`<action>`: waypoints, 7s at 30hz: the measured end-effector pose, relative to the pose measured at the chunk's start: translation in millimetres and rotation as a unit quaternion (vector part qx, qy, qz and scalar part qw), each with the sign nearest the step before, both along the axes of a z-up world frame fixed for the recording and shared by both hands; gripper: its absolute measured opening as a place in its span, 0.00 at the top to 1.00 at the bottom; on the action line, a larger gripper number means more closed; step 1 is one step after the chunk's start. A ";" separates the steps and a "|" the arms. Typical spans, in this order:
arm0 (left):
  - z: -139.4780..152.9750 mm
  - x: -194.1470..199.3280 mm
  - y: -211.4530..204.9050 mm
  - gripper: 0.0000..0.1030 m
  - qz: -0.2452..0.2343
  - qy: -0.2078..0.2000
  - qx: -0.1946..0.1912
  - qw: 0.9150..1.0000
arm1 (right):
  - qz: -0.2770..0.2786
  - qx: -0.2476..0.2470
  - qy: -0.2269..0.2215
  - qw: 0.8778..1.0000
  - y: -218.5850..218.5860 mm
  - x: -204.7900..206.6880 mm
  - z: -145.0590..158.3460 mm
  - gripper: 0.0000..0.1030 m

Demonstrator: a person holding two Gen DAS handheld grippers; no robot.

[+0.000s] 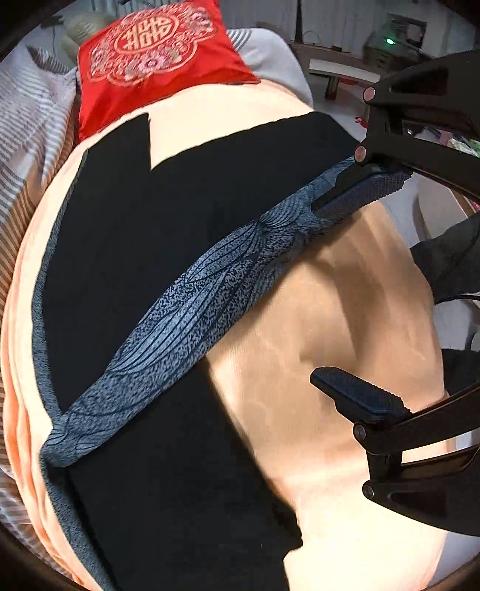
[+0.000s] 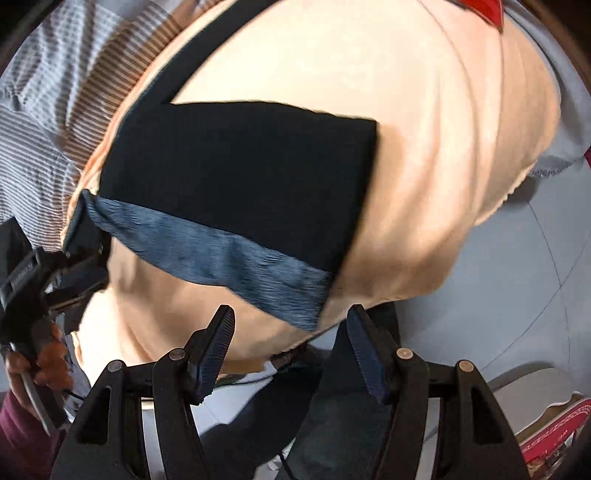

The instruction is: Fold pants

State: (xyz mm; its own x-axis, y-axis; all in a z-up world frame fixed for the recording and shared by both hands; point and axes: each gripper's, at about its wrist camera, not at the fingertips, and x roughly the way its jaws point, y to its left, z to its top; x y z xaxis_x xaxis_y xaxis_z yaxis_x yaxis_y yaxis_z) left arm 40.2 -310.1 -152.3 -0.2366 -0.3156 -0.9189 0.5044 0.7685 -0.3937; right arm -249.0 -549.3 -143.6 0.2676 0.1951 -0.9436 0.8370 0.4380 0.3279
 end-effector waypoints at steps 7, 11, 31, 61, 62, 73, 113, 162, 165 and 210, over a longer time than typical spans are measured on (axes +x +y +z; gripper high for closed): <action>-19.2 -3.7 -14.7 0.19 0.028 0.020 0.018 0.999 | -0.005 0.068 -0.057 0.996 -8.4 -11.0 -28.9 0.36; -18.9 -7.7 -22.7 0.19 0.023 0.009 0.020 1.000 | 0.009 0.106 -0.089 0.990 -15.3 0.4 -39.4 0.74; 68.1 59.7 -88.9 0.75 0.053 -0.001 -0.093 0.994 | 0.020 0.122 -0.292 0.948 -181.9 92.3 91.3 0.97; -20.2 107.6 -137.6 0.75 0.084 -0.143 0.122 0.979 | 0.143 -0.034 -0.120 0.982 -342.8 297.8 48.4 0.68; -21.6 108.6 -140.5 0.75 0.083 -0.147 0.123 0.978 | 0.179 -0.045 -0.103 0.977 -326.1 298.0 46.5 0.74; -25.1 134.4 -152.6 0.73 0.104 -0.150 0.118 0.976 | 0.191 -0.095 -0.037 0.976 -303.8 318.8 -15.5 0.88; -22.2 246.6 108.9 0.72 0.198 -0.188 0.139 0.952 | 0.221 0.006 -0.084 0.972 -73.0 357.3 -4.1 0.65; -37.9 107.3 86.6 0.71 0.027 -0.202 0.190 0.961 | 0.211 0.032 -0.062 0.975 10.2 331.4 -10.5 0.62; -31.7 103.8 80.0 0.71 0.032 -0.201 0.191 0.960 | 0.231 0.005 -0.057 0.971 12.9 317.6 9.0 0.45; -5.5 62.1 -142.6 0.71 -0.016 -0.189 0.143 0.971 | -0.004 -0.075 -0.039 0.996 -224.6 187.2 29.9 0.55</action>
